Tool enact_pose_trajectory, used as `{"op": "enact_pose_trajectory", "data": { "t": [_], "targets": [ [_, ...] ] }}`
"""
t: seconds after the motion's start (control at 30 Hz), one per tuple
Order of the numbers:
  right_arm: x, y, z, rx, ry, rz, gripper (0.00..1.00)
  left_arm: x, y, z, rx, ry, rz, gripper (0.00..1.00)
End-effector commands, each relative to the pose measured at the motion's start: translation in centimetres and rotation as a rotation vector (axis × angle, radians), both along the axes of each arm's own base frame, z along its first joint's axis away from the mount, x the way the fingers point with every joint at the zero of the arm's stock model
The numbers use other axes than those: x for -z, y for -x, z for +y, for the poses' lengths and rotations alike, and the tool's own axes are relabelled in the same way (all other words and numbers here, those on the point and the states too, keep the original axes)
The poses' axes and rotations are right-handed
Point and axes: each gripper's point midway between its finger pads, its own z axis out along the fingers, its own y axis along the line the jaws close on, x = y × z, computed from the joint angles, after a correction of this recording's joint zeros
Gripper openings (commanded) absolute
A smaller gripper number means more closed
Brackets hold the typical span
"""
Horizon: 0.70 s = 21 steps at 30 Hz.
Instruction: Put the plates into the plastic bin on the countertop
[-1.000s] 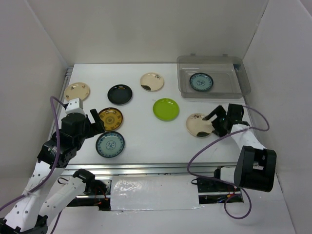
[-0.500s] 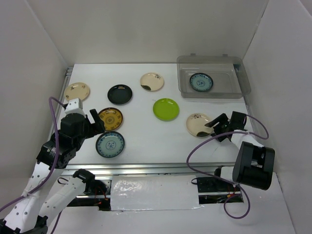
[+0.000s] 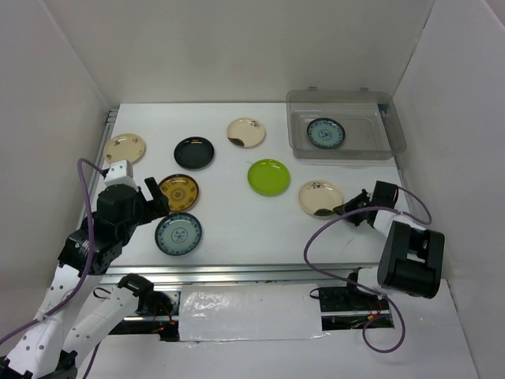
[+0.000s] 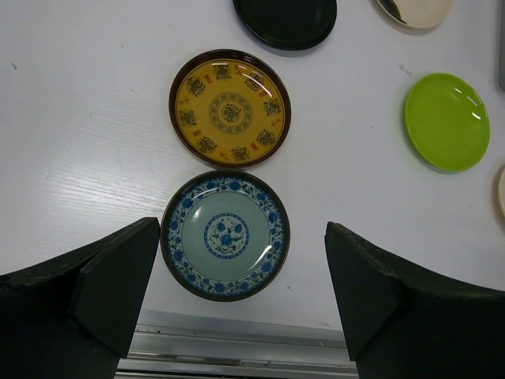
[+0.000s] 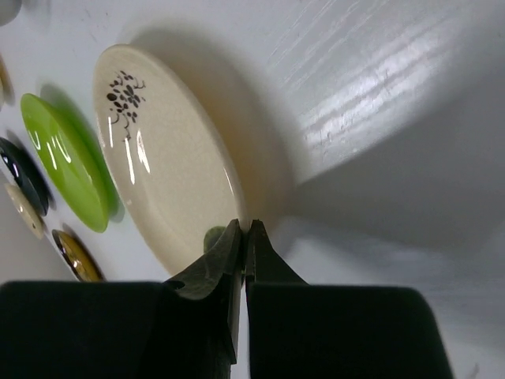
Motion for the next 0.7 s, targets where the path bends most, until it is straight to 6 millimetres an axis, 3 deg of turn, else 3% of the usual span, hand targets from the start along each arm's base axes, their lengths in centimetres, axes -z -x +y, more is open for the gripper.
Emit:
{"op": "enact_pose_trajectory", "data": {
  "t": [0.0,0.03,0.07,0.13,0.17,0.23,0.27,0.33,0.37,0.43,0.47,0.5,0.53,0.67],
  "targets": [
    [-2.2,0.5,0.3,-0.015,0.045,-0.053,0.00,-0.8,-0.5,-0.2,0.013,0.000,-0.039,0.99],
    [-3.2,0.5,0.5,-0.019,0.065,-0.072,0.00,-0.8,-0.5,-0.1,0.013,0.001,-0.040,0.99],
    [-5.8,0.3,0.5,-0.012,0.113,-0.120,0.00,-0.8,-0.5,-0.1,0.010,-0.001,-0.040,0.99],
    [-8.8,0.0,0.4,-0.001,0.134,-0.184,0.00,-0.9,-0.5,-0.1,0.008,0.002,-0.041,0.99],
    [-12.1,-0.6,0.6,-0.006,0.135,-0.258,0.00,-0.9,-0.4,0.0,0.006,0.001,-0.044,0.99],
    [-15.1,-1.2,0.7,-0.011,0.128,-0.311,0.00,-1.1,-0.4,0.0,0.004,0.004,-0.053,0.99],
    [-17.8,-2.2,0.9,-0.025,0.125,-0.356,0.00,-1.1,-0.3,0.1,0.003,0.004,-0.055,0.99],
    [-20.2,-3.6,1.0,-0.035,0.127,-0.389,0.00,-1.3,-0.3,0.0,0.006,0.008,-0.062,0.99],
    [-22.0,-5.6,0.6,-0.034,0.133,-0.400,0.00,-1.3,-0.3,0.1,0.006,0.007,-0.062,0.99],
    [-23.2,-8.2,-0.3,-0.020,0.147,-0.398,0.00,-1.1,-0.4,0.0,0.010,0.004,-0.054,0.99],
    [-23.5,-11.2,-0.9,-0.028,0.146,-0.382,0.00,-1.1,-0.4,-0.1,0.013,0.004,-0.053,0.99],
    [-23.9,-12.7,-0.9,-0.045,0.138,-0.385,0.00,-0.9,-0.5,-0.1,0.016,-0.001,-0.044,0.99],
    [-24.1,-15.9,-1.7,-0.063,0.147,-0.372,0.00,-0.9,-0.5,-0.2,0.016,-0.002,-0.043,0.99],
    [-22.4,-21.7,-4.4,-0.037,0.199,-0.301,0.00,-0.8,-0.5,-0.1,0.013,-0.001,-0.039,0.99]
  ]
}}
